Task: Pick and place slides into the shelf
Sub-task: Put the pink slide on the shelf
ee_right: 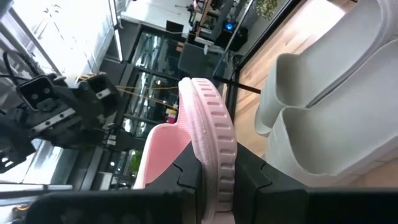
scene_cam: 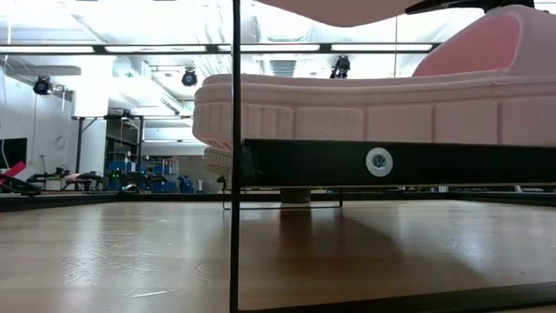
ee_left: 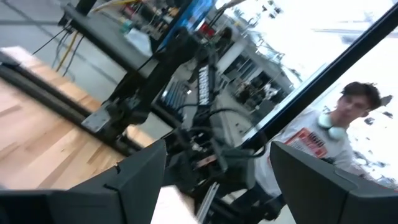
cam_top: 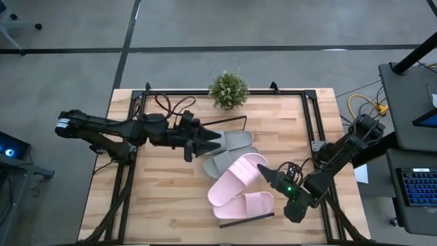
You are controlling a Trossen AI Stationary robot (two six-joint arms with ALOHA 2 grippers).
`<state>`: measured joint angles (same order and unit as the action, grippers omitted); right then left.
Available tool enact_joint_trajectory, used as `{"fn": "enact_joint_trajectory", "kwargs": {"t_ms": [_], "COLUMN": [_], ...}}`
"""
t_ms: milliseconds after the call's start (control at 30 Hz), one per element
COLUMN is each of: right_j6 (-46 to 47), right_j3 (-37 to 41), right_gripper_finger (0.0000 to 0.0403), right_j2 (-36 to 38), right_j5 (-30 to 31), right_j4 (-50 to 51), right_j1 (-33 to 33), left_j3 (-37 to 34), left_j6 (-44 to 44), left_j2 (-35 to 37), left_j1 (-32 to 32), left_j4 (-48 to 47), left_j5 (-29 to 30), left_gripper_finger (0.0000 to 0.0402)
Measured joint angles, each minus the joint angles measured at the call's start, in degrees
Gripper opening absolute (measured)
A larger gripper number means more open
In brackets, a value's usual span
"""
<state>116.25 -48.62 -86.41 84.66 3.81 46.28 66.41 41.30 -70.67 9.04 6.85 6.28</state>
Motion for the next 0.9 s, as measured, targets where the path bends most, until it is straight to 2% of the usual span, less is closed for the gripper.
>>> {"fn": "enact_joint_trajectory", "kwargs": {"t_ms": [500, 900], "right_j6": [6.8, 9.9], "right_j3": [3.4, 5.5], "right_gripper_finger": [0.0036, 0.0036], "right_j2": [0.0, 0.0], "right_j5": [-0.1, -0.6], "right_j4": [0.3, 0.4], "right_j1": [2.2, 1.6], "left_j3": [0.3, 0.4], "left_j6": [0.4, 0.4], "left_j2": [0.4, 0.3], "left_j1": [1.2, 2.7], "left_j4": [6.6, 8.3], "left_j5": [0.1, 1.9], "left_gripper_finger": [0.0273, 0.0273]}}
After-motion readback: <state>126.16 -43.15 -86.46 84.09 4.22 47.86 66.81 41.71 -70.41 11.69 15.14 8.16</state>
